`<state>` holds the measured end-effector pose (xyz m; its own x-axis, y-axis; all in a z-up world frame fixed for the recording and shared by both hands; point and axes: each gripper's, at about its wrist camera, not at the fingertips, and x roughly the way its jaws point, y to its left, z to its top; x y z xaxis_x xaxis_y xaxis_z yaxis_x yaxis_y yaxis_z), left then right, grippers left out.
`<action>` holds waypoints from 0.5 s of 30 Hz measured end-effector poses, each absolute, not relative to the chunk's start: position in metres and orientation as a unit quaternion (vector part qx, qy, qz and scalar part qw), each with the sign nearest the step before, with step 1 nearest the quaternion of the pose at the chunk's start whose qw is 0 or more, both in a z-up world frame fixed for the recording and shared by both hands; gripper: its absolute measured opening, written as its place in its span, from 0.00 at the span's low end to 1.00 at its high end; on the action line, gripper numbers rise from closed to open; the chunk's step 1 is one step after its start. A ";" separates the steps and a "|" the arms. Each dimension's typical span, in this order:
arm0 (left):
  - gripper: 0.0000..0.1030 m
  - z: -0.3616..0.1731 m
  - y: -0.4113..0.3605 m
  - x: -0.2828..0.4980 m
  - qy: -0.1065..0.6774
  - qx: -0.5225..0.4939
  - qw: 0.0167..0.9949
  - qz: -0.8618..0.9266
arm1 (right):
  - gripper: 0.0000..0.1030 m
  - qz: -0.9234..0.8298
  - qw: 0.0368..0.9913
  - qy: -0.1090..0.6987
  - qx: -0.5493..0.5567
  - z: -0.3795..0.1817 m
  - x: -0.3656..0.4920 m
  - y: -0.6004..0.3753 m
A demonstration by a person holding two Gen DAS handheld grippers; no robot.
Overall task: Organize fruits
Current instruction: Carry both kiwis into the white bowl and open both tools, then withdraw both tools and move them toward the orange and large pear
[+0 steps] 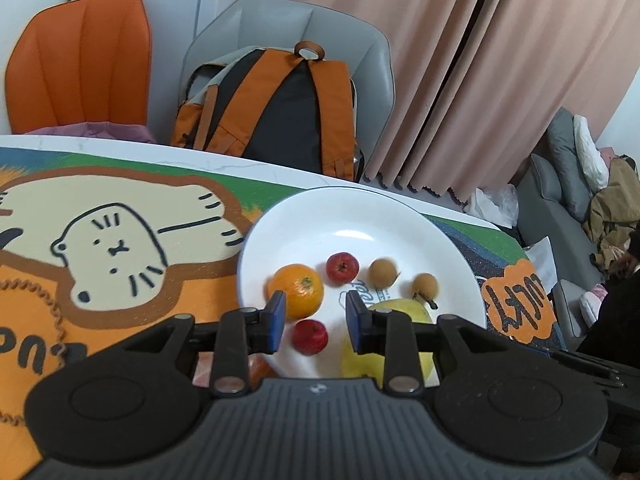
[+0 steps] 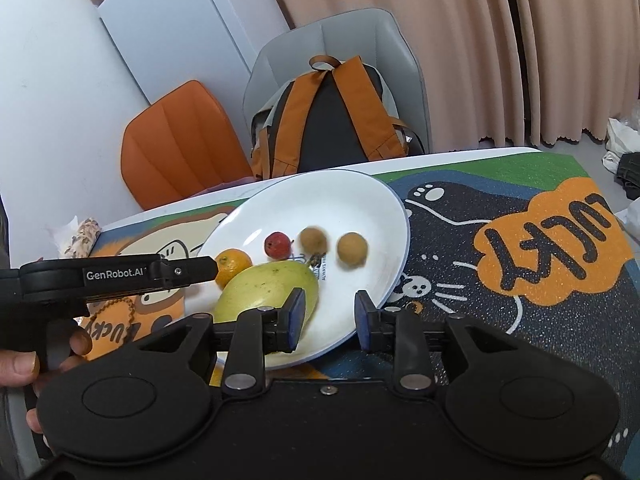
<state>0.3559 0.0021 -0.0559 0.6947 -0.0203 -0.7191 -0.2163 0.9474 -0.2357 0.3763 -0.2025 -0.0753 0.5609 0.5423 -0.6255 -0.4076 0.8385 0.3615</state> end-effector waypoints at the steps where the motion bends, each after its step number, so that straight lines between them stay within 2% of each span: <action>1: 0.35 -0.055 0.003 0.353 0.387 -0.153 0.908 0.054 | 0.29 0.270 0.879 0.382 0.088 -0.074 0.375 -0.202; 9: 0.53 -0.046 0.006 0.329 0.379 -0.153 0.911 0.054 | 0.46 0.273 0.882 0.373 0.092 -0.066 0.355 -0.201; 15: 0.68 -0.040 0.012 0.307 0.371 -0.153 0.914 0.058 | 0.52 0.276 0.885 0.363 0.098 -0.059 0.337 -0.202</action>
